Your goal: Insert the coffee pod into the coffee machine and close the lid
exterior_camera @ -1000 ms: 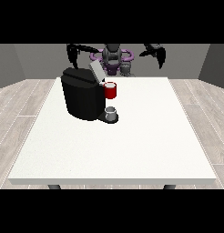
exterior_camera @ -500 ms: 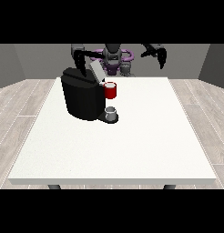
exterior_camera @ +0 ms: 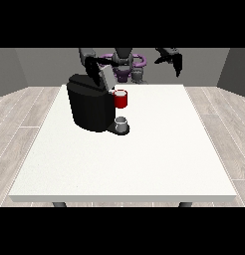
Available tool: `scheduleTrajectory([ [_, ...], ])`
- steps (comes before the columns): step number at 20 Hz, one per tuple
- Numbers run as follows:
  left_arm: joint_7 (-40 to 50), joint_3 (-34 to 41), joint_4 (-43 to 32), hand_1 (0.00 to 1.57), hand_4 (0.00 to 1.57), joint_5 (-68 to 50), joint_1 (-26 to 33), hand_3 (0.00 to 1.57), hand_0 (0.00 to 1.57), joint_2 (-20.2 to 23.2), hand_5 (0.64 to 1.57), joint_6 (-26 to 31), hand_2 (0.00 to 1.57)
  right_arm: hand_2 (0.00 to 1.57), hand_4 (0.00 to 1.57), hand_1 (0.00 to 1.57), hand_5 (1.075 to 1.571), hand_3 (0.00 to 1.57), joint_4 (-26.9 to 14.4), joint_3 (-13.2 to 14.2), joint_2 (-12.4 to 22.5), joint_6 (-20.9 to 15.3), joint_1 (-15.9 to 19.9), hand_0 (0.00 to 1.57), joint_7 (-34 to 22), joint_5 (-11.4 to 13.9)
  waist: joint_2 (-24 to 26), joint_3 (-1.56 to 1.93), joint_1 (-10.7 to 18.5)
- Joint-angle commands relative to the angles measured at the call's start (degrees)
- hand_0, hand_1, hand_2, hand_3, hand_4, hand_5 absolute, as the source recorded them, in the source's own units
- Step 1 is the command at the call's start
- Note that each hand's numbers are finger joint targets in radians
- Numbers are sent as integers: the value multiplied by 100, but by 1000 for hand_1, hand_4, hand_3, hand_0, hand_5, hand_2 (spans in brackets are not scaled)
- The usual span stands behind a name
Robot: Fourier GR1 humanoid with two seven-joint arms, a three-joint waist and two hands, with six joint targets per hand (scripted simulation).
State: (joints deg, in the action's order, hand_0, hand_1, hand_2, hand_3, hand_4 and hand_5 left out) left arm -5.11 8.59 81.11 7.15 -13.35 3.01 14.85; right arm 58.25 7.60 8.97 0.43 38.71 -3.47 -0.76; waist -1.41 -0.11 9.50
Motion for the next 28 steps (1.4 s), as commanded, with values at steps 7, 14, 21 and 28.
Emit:
scheduleTrajectory([
  [7,-30,65,22,0,358,-19,-187,0,0,199,1571,-183,0,0,118,0,1571,0,-193,-239,231,371,648,0,217,232,-430,11,-32],
  [14,-237,-38,-69,0,330,-102,24,0,0,297,1571,156,0,0,0,0,1571,0,-83,-264,179,81,1181,0,-171,343,-475,10,379],
  [21,-116,-292,11,0,331,116,-378,0,0,126,1571,-45,0,0,87,0,1571,0,113,-562,119,-184,1540,0,-473,750,-682,8,694],
  [28,-188,-439,10,0,438,120,-471,0,0,39,1571,24,0,0,241,0,1571,0,416,-534,304,-332,1768,0,-844,937,-846,11,1159],
])
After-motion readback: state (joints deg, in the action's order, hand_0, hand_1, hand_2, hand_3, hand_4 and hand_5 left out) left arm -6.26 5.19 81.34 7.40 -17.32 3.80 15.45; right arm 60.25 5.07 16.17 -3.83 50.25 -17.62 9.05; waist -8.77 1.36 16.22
